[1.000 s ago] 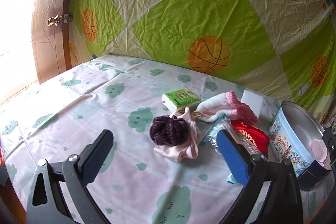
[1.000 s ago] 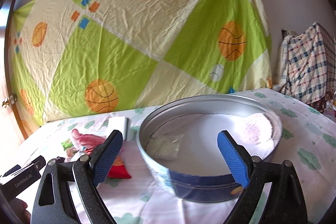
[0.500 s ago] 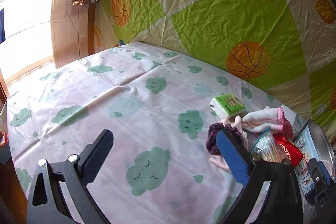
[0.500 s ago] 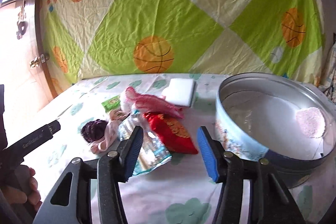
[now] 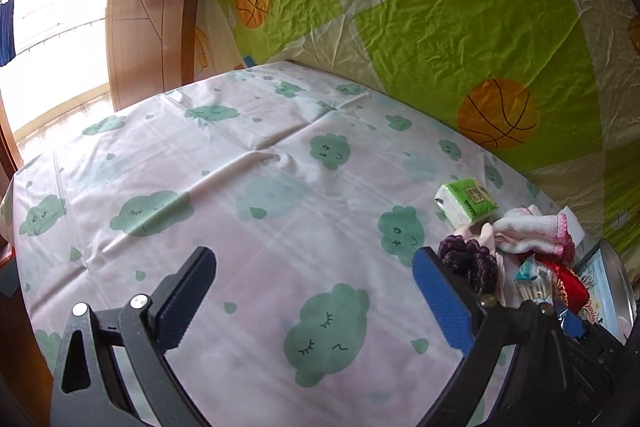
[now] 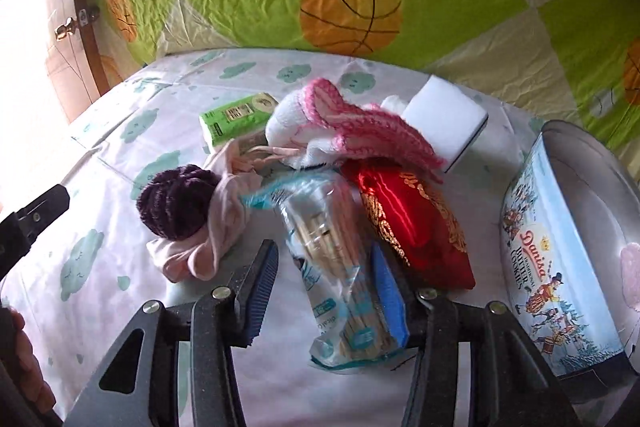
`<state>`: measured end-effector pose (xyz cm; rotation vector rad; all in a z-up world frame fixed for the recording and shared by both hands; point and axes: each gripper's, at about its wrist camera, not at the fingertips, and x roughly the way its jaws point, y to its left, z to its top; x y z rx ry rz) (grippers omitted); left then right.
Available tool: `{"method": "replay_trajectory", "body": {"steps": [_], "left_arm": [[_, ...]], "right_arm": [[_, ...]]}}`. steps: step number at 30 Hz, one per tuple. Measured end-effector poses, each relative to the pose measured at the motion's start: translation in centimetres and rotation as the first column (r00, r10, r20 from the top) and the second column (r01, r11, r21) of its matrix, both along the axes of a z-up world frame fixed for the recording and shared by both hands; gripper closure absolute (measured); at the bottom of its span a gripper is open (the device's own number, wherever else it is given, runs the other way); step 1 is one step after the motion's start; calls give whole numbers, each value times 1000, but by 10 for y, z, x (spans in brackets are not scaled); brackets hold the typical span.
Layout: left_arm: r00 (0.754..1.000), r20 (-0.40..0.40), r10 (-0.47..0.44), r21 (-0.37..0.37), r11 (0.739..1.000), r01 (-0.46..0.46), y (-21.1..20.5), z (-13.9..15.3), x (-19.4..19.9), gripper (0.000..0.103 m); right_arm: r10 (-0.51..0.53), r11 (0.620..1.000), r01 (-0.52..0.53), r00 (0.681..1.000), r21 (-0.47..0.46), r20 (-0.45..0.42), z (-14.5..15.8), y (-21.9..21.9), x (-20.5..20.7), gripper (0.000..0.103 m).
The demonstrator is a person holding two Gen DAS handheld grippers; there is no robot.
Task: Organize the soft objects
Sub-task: 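Grasp the packet of wooden sticks with the right tool, then grasp the dark purple scrunchie with the left tool while the right tool holds the stick packet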
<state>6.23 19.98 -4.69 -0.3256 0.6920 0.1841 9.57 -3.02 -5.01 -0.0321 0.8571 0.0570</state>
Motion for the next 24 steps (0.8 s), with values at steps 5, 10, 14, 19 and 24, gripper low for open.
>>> {"method": "replay_trajectory", "body": {"steps": [5, 10, 14, 19, 24], "left_arm": [[1000, -17, -25, 9, 1000, 26, -6, -2, 4, 3], [999, -15, -52, 10, 999, 52, -10, -1, 6, 3], [996, 3, -90, 22, 996, 90, -19, 3, 8, 3], [982, 13, -188, 40, 981, 188, -46, 7, 22, 6], [960, -50, -276, 42, 960, 278, -79, 3, 45, 22]], "right_arm": [[19, 994, -17, 1000, 106, -15, 1, -16, 7, 65], [78, 976, -91, 994, 197, 73, 14, -18, -15, 71], [87, 970, -123, 981, 210, 173, 27, -18, -41, 71], [2, 976, -71, 948, 206, 317, 43, -30, -69, 71], [-29, 979, -47, 930, 196, 367, 48, -34, -80, 71]]}}
